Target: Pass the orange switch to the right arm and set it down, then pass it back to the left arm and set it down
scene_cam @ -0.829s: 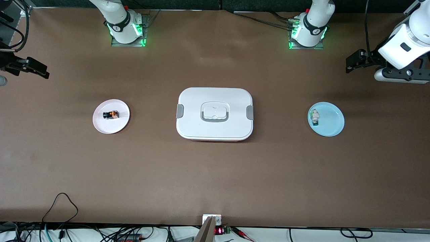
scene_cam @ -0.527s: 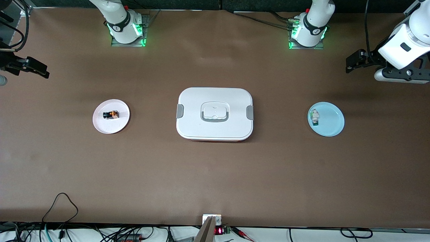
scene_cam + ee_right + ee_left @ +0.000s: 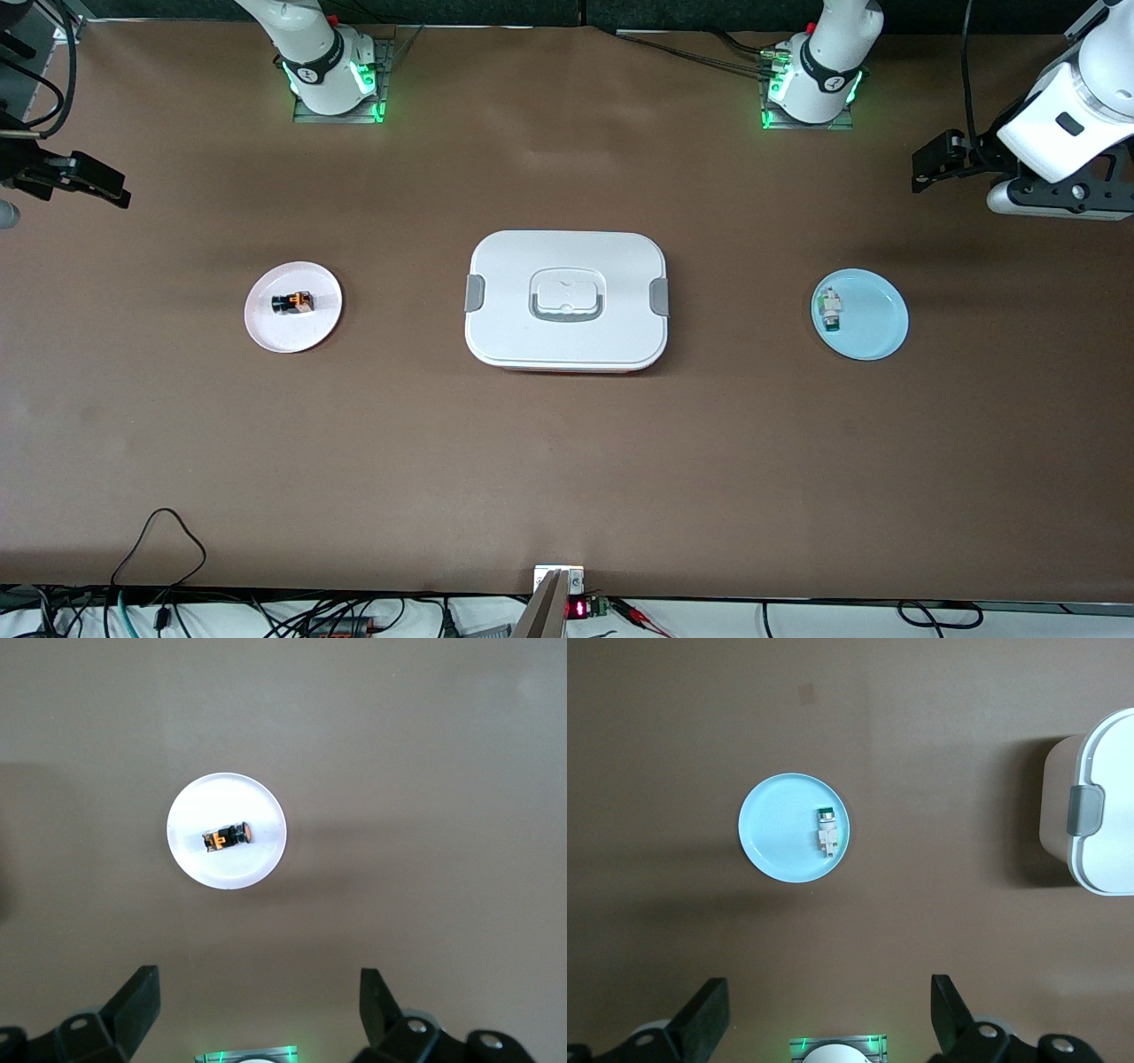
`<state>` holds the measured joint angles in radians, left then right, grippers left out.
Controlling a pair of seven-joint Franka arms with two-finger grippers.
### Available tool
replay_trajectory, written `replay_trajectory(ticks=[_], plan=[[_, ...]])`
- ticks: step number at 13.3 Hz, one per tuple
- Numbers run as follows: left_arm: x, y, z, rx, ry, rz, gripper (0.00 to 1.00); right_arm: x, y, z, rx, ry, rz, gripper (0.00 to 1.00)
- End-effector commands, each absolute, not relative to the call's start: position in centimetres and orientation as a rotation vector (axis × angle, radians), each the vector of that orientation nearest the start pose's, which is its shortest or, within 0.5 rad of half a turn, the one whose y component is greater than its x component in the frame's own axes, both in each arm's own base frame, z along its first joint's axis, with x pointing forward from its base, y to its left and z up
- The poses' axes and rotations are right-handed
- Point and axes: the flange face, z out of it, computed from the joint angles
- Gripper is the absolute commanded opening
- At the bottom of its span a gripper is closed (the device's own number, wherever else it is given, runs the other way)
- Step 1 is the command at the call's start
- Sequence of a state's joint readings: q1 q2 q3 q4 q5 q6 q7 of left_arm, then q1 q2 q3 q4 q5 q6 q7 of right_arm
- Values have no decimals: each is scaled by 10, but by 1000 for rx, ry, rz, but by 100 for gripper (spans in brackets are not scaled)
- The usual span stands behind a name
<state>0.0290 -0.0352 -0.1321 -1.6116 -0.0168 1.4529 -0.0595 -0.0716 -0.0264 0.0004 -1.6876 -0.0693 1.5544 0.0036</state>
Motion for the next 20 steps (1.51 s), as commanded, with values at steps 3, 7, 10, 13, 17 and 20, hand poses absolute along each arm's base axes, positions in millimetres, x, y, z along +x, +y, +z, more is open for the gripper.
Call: replay_trajectory(ticks=[3,7,10,13,17,20], plan=[[518,-60,618,-3152,55,193,100,552,-41,554,-3178,79,286,100],[518,-60,618,-3152,55,193,100,554,-40,537,-3164,64,376,100],[518,-60,619,-3154,55,188,100,563,-24,523,-3168,33,385,100],[522,-62,619,-3176,56,161,100,575,-10,492,-3176,-34,450,100],[532,-66,617,-3194,63,109,100,594,-6,455,-3168,-24,450,100],[532,-66,617,-3202,61,110,100,601,-8,420,-3155,0,522,100]])
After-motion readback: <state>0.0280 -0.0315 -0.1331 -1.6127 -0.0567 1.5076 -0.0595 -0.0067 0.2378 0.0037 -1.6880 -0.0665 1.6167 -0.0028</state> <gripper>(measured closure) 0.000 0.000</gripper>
